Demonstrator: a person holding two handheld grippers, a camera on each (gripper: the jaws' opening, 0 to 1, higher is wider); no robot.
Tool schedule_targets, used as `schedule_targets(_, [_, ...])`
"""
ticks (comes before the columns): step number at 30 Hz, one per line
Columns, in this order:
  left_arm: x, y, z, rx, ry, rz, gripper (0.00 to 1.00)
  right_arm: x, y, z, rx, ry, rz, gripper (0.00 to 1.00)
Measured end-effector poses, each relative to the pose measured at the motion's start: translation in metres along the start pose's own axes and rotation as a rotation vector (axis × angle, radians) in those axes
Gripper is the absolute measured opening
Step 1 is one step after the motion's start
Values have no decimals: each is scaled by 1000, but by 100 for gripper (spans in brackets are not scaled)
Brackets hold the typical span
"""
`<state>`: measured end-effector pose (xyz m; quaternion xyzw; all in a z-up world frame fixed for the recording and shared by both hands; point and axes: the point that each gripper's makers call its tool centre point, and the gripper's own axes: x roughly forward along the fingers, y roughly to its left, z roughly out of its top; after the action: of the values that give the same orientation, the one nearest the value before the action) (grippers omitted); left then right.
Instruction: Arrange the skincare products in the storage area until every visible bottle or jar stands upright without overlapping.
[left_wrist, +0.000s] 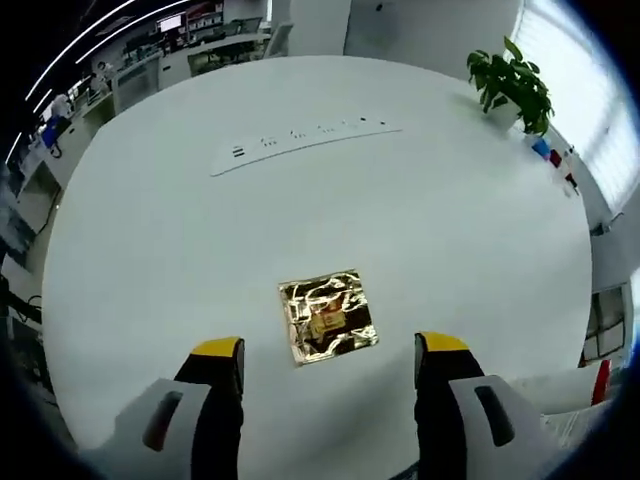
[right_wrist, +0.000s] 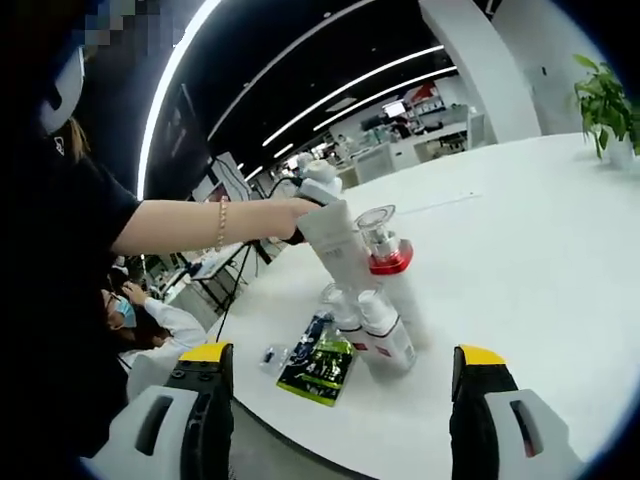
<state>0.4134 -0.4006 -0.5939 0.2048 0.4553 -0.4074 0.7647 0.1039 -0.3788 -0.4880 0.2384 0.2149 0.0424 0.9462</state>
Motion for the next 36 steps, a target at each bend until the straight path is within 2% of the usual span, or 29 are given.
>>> schedule_targets(4, [8, 3, -1, 39, 15, 43, 62, -1, -3, 1, 11, -7, -8, 95])
schedule_targets(14, [14, 7, -4, 83, 25, 87, 63, 0, -5, 0, 23, -6, -13, 95])
schedule_targets(19, [12, 5, -4, 73, 17, 82, 61, 0, -6, 0, 22, -4, -17, 95])
schedule_targets(21, [13, -1, -5, 56, 17, 55, 55, 1, -6, 0, 23, -5, -18, 95])
schedule_targets(24, [12, -3, -4, 66, 12, 50, 51, 1, -6, 1, 24, -7, -21, 95])
schedule_targets(26, [11, -4, -4, 67, 12, 40, 43, 0, -7, 1, 24, -8, -21, 95])
schedule_targets(36, [5, 1, -8, 48, 14, 33, 42, 0, -7, 1, 20, -7, -17, 95])
